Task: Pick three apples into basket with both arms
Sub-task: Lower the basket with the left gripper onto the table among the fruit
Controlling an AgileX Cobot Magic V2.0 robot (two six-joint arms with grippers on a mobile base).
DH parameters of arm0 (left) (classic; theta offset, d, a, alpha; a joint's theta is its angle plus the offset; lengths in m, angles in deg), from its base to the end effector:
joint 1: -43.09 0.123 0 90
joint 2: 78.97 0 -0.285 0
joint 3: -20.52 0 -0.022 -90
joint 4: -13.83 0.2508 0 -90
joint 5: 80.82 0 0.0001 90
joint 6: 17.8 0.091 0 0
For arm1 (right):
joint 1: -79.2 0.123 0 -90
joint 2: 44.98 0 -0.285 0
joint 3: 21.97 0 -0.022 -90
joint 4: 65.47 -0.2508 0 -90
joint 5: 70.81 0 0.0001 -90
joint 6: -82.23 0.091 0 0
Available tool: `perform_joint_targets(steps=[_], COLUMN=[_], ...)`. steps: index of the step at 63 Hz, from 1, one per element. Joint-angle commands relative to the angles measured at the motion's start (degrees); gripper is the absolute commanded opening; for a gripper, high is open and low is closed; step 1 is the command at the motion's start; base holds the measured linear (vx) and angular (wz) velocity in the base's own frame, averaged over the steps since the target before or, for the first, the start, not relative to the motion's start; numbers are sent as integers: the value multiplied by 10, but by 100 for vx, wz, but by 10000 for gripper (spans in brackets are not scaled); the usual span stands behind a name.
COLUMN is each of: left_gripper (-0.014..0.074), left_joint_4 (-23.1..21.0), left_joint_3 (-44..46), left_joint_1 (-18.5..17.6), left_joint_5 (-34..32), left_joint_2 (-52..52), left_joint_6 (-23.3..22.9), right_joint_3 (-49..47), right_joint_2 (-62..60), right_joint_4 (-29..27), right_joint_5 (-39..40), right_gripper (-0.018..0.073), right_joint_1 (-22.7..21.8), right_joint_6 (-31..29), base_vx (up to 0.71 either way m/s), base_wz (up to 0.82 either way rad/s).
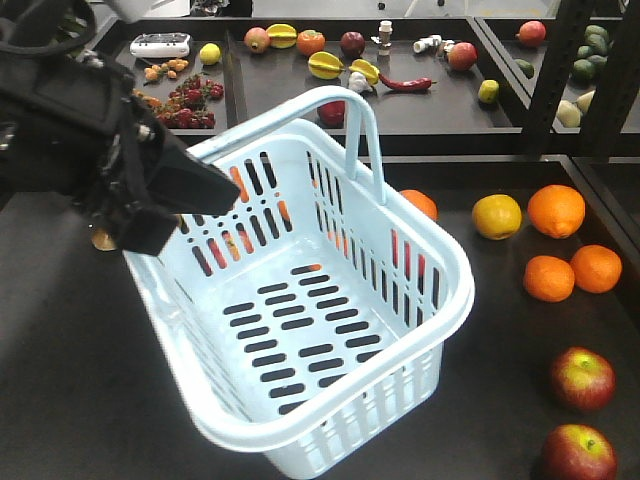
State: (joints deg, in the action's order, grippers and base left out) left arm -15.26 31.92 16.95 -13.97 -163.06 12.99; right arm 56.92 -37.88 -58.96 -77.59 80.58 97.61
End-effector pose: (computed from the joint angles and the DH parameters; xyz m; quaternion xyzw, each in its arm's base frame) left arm 0.2149 -0.1508 0.4429 0.4216 0.8045 -0.2370 0.3446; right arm 0.0567 0.0001 0.1933 0.0522 0.7218 0.0571 0.6877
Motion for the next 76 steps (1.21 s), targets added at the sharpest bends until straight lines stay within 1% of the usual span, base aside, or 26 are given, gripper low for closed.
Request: perform_joint_targets(steps=[1,7,12,31,40,49,57,61,72,76], left_gripper=[-6,-6,-6,3,4,4,4,4,8,15], left_joint_4=[-60,-91,-107,-110,-118,-117,-117,-117,-118,-117], left_joint_3=[17,17,18,21,51,97,133,144,159,159], left_joint_1=[-2,-2,-2,-2,-2,-3,-3,-3,-3,-3], left_joint_5=[-60,-70,-69,-72,-59,-51,-25,-16,-22,-23], left_joint_2=[-13,-45,-74,-181,-226,-269,-304,-318,-350,-357], left_joint_6=[5,38,74,179,183,183,183,184,207,209], right_joint_3=[7,7,7,7,7,7,7,7,7,7], right_joint_2=[-7,-7,-7,-7,-7,-7,-7,-7,-7,-7], right_joint_4=[7,7,7,7,7,7,7,7,7,7], right_joint_5=[39,39,39,39,39,39,39,39,39,39], right_gripper=[-4,-4,-4,-4,-4,-4,-4,-4,-4,-4], right_joint_1=[-2,-2,-2,-2,-2,-2,-2,-2,-2,-2], right_joint_6=[0,0,0,0,0,0,0,0,0,0], base_vx=[0,0,0,0,0,0,0,0,0,0], base_wz=[0,0,0,0,0,0,0,0,0,0])
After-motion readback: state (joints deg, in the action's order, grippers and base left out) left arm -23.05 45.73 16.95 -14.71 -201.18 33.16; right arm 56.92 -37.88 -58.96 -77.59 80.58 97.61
